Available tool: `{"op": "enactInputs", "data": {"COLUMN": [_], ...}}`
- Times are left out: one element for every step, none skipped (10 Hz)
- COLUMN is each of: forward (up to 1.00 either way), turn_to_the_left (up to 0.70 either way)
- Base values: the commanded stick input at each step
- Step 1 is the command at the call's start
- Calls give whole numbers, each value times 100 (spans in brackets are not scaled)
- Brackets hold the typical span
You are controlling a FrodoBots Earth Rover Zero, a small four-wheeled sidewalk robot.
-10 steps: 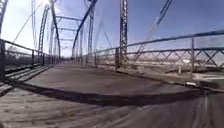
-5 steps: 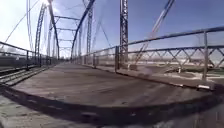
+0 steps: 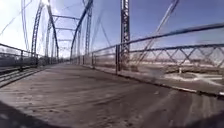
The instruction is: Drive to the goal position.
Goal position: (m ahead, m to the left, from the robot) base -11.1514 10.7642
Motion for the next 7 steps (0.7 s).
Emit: {"op": "enactInputs", "data": {"forward": [100,100,100,100,100,100,100], "turn_to_the_left": [40,40,40,40,37,24,12]}}
